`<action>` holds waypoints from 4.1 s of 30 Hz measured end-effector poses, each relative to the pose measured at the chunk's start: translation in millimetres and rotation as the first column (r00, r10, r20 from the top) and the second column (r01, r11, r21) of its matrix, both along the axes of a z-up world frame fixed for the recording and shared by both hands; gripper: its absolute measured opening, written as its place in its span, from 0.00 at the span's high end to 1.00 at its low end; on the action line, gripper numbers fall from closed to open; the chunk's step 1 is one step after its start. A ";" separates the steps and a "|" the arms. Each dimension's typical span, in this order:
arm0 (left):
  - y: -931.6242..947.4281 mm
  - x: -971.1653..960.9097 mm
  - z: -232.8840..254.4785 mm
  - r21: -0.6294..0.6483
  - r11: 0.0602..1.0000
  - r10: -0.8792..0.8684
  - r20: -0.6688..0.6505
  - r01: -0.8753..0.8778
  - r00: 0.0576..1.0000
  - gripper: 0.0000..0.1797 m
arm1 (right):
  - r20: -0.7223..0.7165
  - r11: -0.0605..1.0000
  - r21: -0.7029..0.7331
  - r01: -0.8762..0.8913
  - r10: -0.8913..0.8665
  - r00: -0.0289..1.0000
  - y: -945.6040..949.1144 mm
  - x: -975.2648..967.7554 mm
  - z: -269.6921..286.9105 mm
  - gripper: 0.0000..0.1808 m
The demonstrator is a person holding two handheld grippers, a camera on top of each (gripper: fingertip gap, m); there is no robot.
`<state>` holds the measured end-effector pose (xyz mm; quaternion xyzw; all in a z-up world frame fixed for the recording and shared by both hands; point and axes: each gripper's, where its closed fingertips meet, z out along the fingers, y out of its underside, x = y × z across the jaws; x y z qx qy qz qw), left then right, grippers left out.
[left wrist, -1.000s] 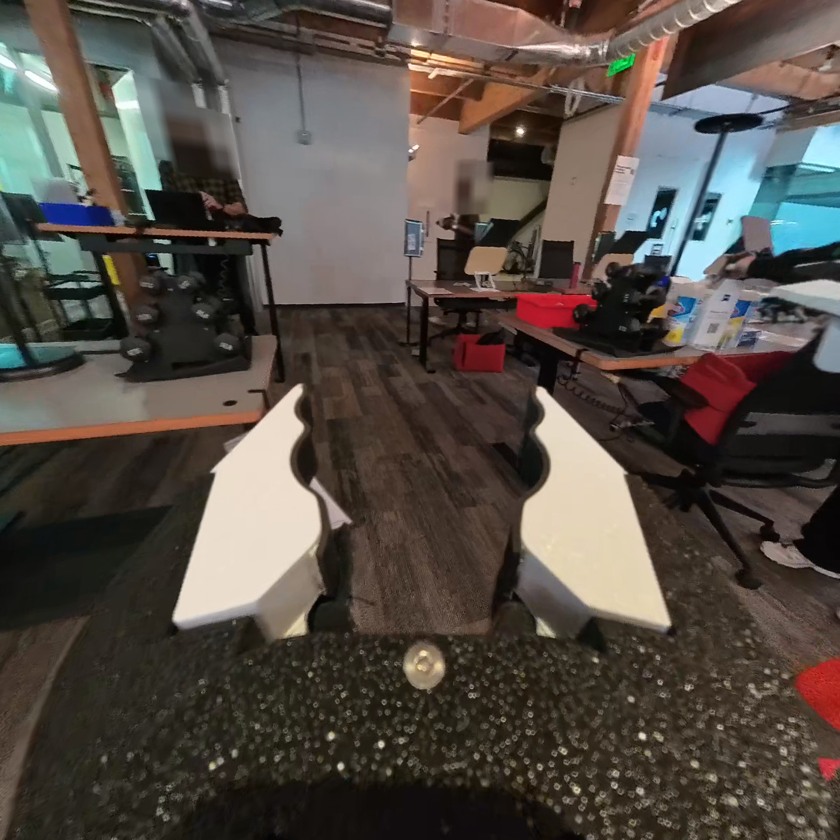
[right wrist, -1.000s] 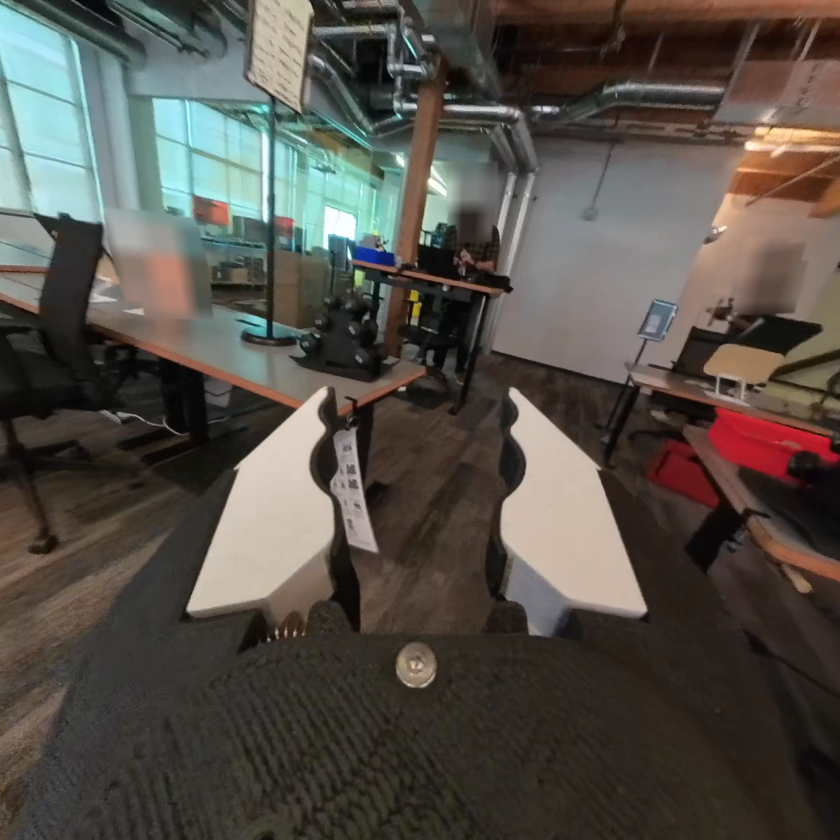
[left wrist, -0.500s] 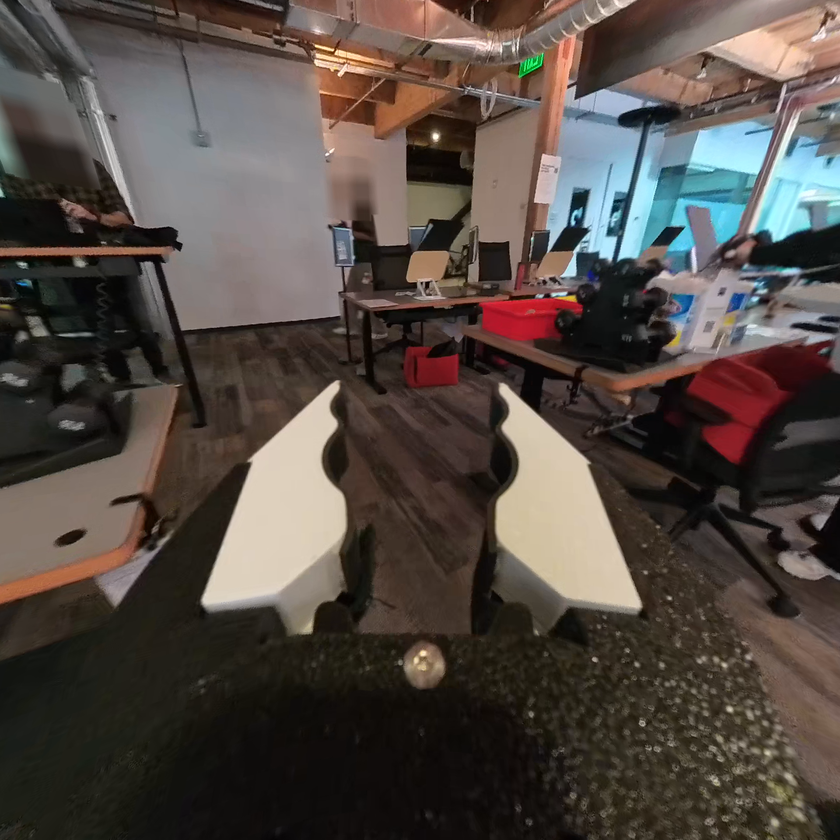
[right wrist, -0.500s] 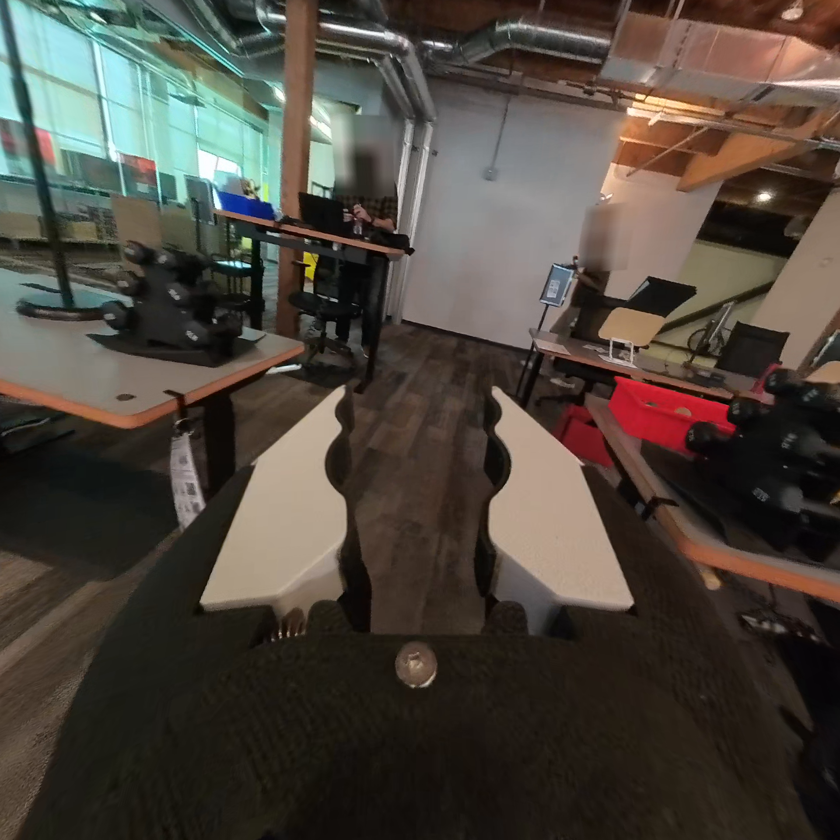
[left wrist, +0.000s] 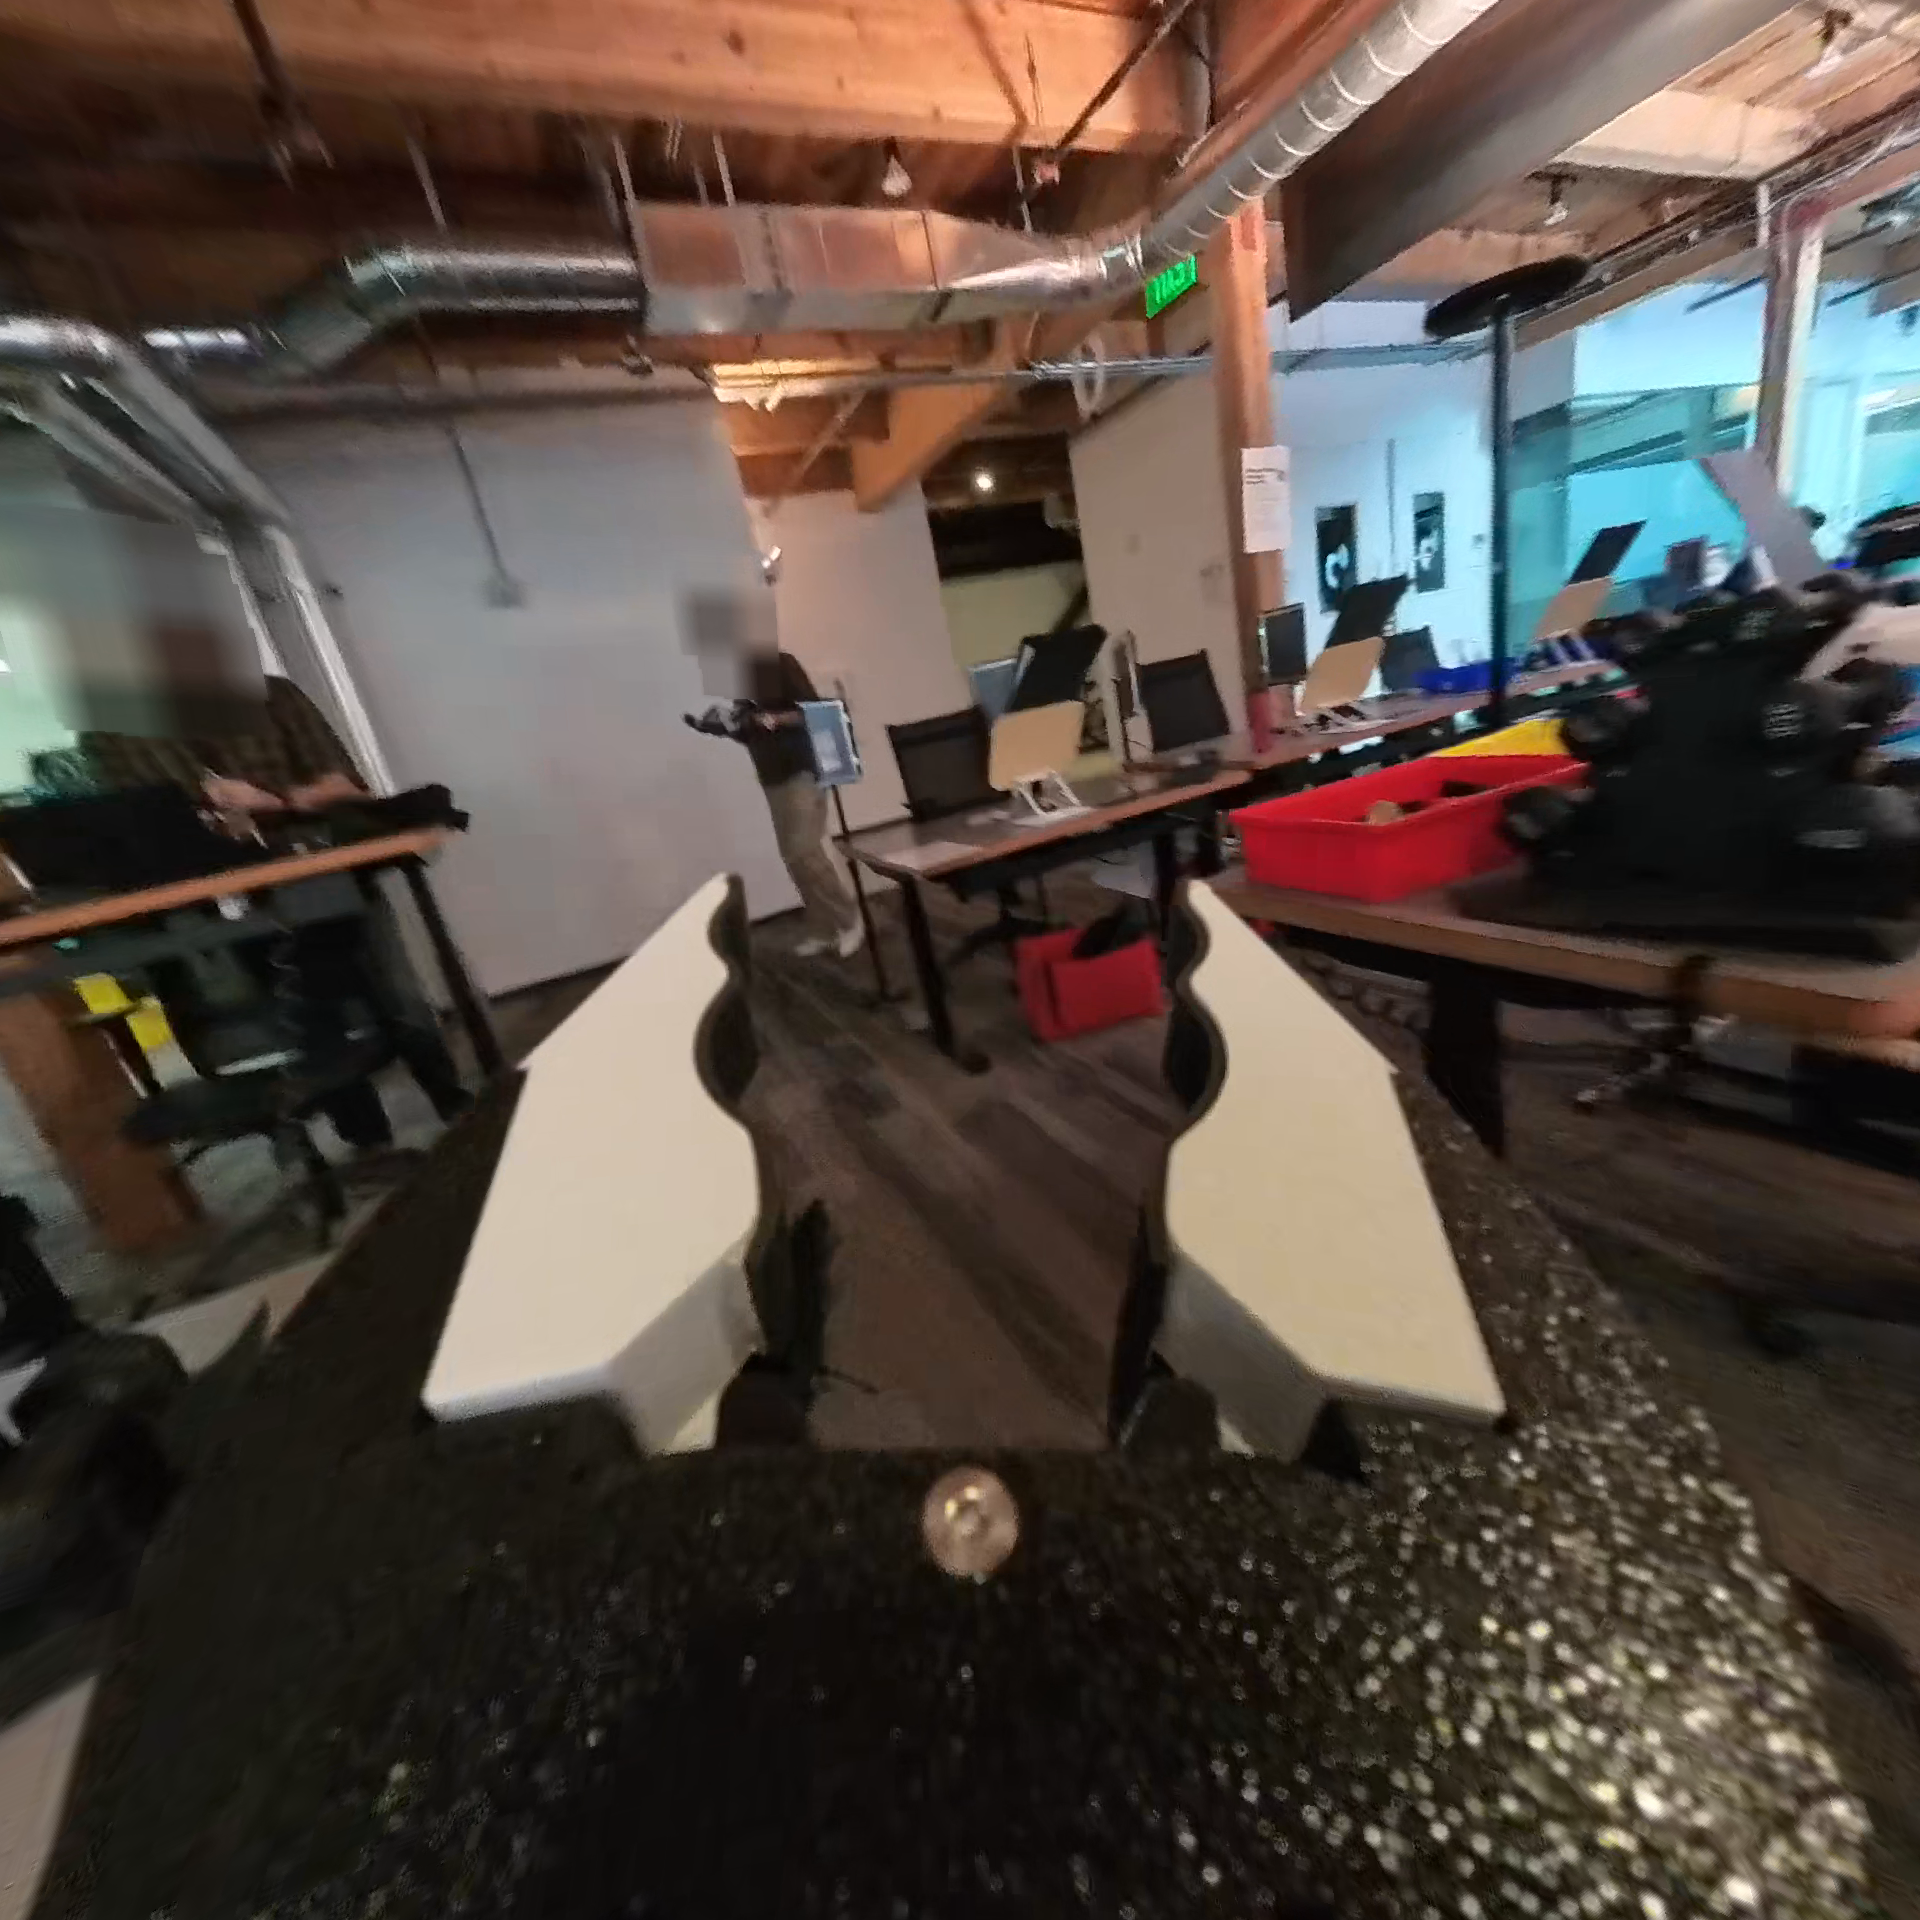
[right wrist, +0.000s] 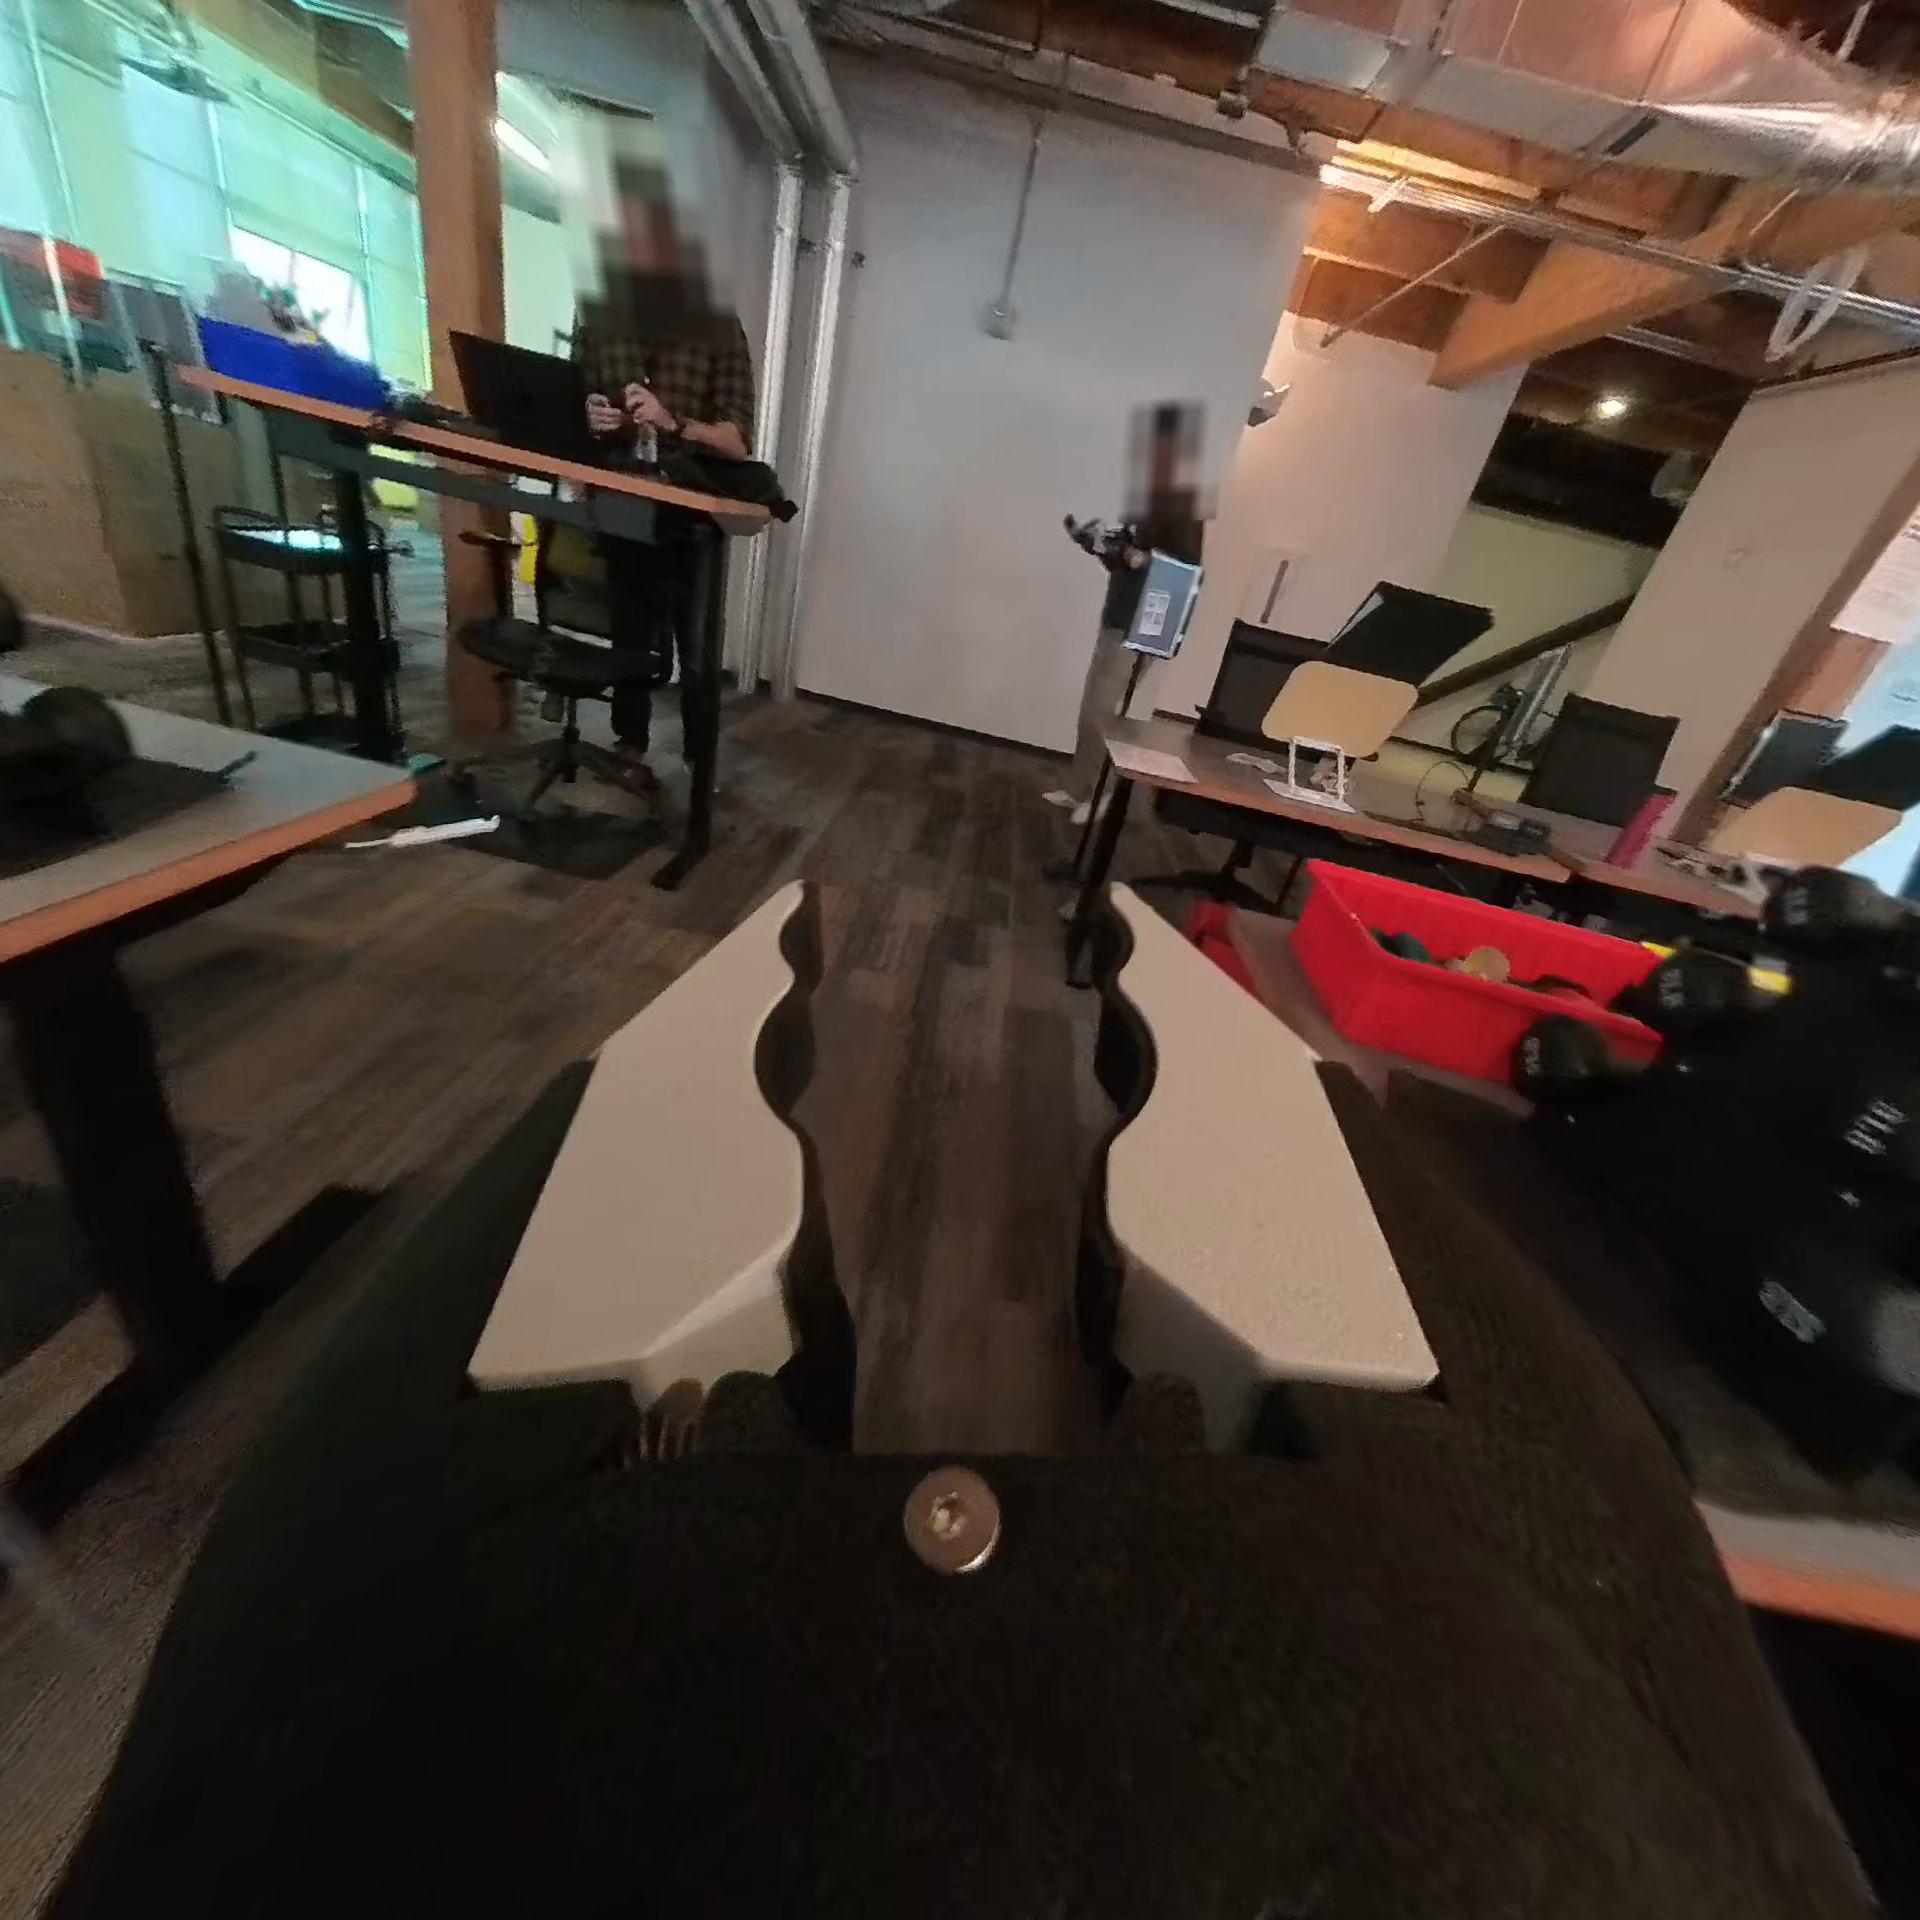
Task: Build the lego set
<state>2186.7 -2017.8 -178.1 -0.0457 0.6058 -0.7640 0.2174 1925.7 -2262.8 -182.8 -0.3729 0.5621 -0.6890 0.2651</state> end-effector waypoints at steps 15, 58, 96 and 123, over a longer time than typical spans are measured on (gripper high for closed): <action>-346.7 232.9 61.1 -0.049 0.971 -0.230 0.050 0.232 0.972 0.73 | 0.075 0.985 -0.128 0.119 -0.110 0.991 -295.1 215.7 26.5 0.99; -1400.5 341.6 30.7 0.030 0.193 -0.975 -0.104 0.981 0.195 0.82 | 0.145 -0.175 -0.485 0.857 -0.982 -0.118 -852.0 192.6 151.7 0.92; -1302.7 -278.5 -51.2 0.229 -0.847 0.330 -0.479 -0.479 -0.813 0.73 | -0.445 -0.861 0.459 0.221 -0.438 -0.781 -876.8 163.9 -114.5 0.63; -1255.6 -237.2 -79.4 0.286 -0.706 0.452 -0.522 -0.648 -0.723 0.75 | -0.731 -0.796 0.602 0.061 -0.581 -0.358 -925.7 134.9 -234.6 0.71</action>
